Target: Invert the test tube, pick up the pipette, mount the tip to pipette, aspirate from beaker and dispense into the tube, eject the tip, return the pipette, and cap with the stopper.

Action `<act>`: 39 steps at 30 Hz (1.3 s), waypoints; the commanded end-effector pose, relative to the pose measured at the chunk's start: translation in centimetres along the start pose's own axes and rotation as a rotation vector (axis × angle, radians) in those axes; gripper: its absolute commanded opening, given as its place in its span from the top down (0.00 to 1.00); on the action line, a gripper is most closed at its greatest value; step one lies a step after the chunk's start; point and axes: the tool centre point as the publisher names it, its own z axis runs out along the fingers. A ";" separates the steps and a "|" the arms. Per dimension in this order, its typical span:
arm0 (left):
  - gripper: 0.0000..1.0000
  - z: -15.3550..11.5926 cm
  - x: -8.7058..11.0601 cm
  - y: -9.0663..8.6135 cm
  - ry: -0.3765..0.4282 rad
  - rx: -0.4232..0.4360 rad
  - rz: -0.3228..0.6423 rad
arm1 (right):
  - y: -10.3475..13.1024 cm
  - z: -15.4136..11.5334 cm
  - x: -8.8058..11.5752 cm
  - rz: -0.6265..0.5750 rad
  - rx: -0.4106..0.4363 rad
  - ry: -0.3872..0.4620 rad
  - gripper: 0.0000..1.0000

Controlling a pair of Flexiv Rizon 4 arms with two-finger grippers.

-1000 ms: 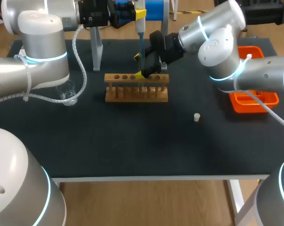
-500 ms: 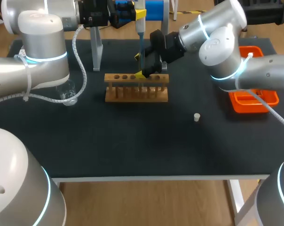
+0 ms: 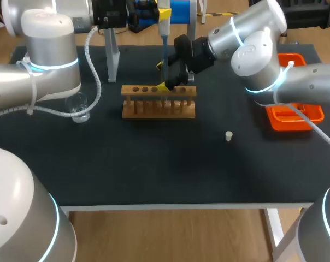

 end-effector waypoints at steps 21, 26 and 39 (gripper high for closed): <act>1.00 0.2 0.9 -2.2 -0.020 -0.024 0.018 | 0.1 -0.2 0.0 0.000 0.004 0.003 0.00; 1.00 0.2 0.9 -2.5 -0.024 -0.027 0.021 | 0.1 -0.2 0.0 0.000 0.004 0.003 0.00; 1.00 0.3 1.2 -3.6 -0.038 -0.031 0.034 | 0.1 -0.2 0.0 0.000 0.004 0.003 0.00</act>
